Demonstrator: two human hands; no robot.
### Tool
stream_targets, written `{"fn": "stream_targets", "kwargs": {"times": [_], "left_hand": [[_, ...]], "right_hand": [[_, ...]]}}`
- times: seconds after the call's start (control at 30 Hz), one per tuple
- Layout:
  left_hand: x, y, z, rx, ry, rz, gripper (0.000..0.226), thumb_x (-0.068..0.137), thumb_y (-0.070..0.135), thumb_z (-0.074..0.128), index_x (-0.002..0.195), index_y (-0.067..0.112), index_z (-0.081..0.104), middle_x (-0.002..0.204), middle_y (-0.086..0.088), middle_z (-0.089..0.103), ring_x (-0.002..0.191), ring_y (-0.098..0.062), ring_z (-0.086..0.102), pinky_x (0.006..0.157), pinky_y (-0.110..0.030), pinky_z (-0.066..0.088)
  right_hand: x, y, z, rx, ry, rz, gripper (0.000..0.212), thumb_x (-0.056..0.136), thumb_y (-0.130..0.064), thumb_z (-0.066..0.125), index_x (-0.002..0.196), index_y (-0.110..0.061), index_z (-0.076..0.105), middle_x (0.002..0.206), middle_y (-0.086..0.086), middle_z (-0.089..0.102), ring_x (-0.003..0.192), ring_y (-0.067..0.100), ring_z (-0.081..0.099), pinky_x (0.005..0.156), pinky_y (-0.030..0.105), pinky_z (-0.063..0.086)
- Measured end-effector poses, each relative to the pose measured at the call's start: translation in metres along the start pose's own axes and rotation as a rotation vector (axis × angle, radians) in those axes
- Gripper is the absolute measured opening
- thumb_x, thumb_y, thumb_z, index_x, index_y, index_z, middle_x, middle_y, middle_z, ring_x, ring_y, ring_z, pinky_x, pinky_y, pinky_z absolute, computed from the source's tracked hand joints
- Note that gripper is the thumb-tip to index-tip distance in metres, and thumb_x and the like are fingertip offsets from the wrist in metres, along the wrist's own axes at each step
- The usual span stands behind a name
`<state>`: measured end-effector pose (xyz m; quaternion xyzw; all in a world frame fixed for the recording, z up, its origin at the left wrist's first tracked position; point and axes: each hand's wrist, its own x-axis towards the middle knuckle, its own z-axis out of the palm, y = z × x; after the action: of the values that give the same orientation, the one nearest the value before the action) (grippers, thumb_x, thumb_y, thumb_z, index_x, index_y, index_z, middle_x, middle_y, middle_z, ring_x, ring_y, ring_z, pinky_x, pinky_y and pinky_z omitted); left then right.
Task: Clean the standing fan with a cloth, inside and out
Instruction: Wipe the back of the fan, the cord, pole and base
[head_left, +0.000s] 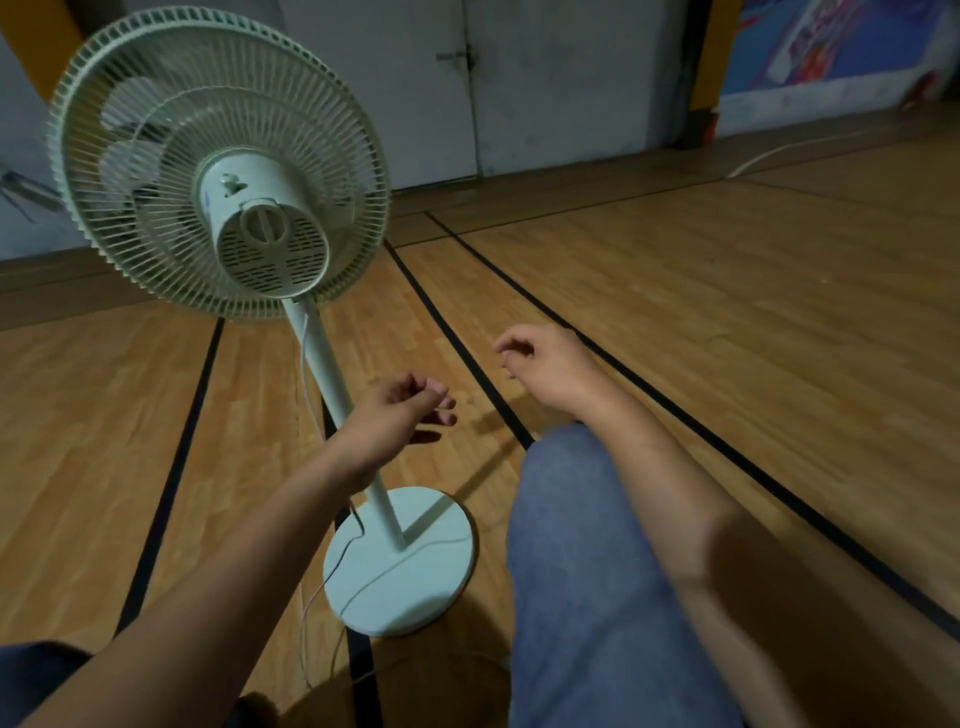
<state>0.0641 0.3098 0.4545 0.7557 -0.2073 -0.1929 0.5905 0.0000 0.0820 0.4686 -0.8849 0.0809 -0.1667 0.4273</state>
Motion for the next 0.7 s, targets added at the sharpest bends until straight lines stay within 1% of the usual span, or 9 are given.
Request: {"fn": "stream_targets", "kwargs": {"times": [0.1,0.17,0.3,0.37,0.43,0.5,0.57,0.63,0.7], "left_hand": [[0.006,0.019,0.03,0.016,-0.033,0.05,0.026,0.112,0.026,0.061,0.126,0.005,0.066,0.111,-0.008,0.077,0.103,-0.02,0.075,0.098,-0.044,0.059],[0.009,0.032,0.053,0.044,-0.054,0.097,0.029,0.112,0.024,0.06,0.129,0.001,0.065,0.108,-0.008,0.075,0.102,-0.018,0.072,0.095,-0.041,0.057],[0.015,0.053,0.102,0.087,-0.111,0.131,0.028,0.112,0.021,0.06,0.131,0.001,0.064,0.109,-0.009,0.072,0.103,-0.018,0.068,0.093,-0.038,0.054],[0.02,0.059,0.127,0.111,-0.155,0.12,0.025,0.112,0.019,0.06,0.129,0.002,0.063,0.111,-0.011,0.07,0.104,-0.02,0.067,0.095,-0.039,0.053],[0.026,0.059,0.148,0.16,-0.207,0.098,0.017,0.111,0.02,0.061,0.124,0.01,0.065,0.118,-0.013,0.072,0.11,-0.025,0.07,0.099,-0.043,0.055],[0.034,0.053,0.172,0.218,-0.256,0.062,0.014,0.111,0.022,0.062,0.121,0.014,0.065,0.126,-0.014,0.072,0.12,-0.029,0.07,0.099,-0.042,0.056],[0.041,0.041,0.196,0.269,-0.302,0.019,0.02,0.111,0.025,0.061,0.125,0.011,0.065,0.129,-0.013,0.071,0.123,-0.03,0.069,0.098,-0.04,0.056],[0.048,0.026,0.22,0.323,-0.354,-0.032,0.021,0.111,0.027,0.06,0.126,0.012,0.065,0.13,-0.011,0.071,0.123,-0.03,0.069,0.101,-0.042,0.056],[0.052,0.009,0.24,0.369,-0.406,-0.069,0.017,0.111,0.029,0.06,0.121,0.015,0.065,0.126,-0.009,0.071,0.121,-0.029,0.069,0.096,-0.04,0.057]], "right_hand": [[-0.011,0.029,-0.024,0.019,0.108,0.047,0.02,0.103,-0.018,0.06,0.114,-0.025,0.075,0.107,-0.008,0.074,0.102,0.012,0.071,0.092,0.032,0.057],[-0.02,0.051,-0.038,0.022,0.136,0.097,0.018,0.103,-0.018,0.061,0.105,-0.032,0.073,0.106,-0.007,0.075,0.101,0.014,0.072,0.094,0.036,0.058],[-0.042,0.091,-0.06,0.014,0.161,0.199,0.024,0.102,-0.022,0.063,0.089,-0.041,0.069,0.101,-0.01,0.075,0.095,0.013,0.073,0.083,0.031,0.055],[-0.057,0.11,-0.071,0.013,0.157,0.249,0.021,0.102,-0.025,0.062,0.091,-0.041,0.07,0.102,-0.01,0.075,0.095,0.013,0.073,0.079,0.032,0.055],[-0.072,0.126,-0.078,0.012,0.16,0.3,0.019,0.103,-0.026,0.062,0.093,-0.039,0.07,0.101,-0.009,0.075,0.092,0.014,0.074,0.079,0.035,0.059],[-0.088,0.146,-0.084,0.02,0.156,0.353,0.017,0.105,-0.026,0.06,0.098,-0.039,0.07,0.101,-0.009,0.074,0.093,0.014,0.074,0.07,0.029,0.055],[-0.106,0.168,-0.087,0.011,0.13,0.415,0.015,0.107,-0.026,0.058,0.103,-0.033,0.071,0.101,-0.009,0.072,0.097,0.014,0.073,0.063,0.023,0.047],[-0.12,0.191,-0.088,0.0,0.118,0.463,0.015,0.107,-0.023,0.057,0.107,-0.026,0.072,0.102,-0.008,0.071,0.103,0.015,0.071,0.063,0.019,0.044],[-0.135,0.212,-0.083,-0.002,0.145,0.492,0.016,0.106,-0.02,0.058,0.103,-0.025,0.073,0.102,-0.008,0.071,0.104,0.016,0.072,0.065,0.019,0.044]]}}
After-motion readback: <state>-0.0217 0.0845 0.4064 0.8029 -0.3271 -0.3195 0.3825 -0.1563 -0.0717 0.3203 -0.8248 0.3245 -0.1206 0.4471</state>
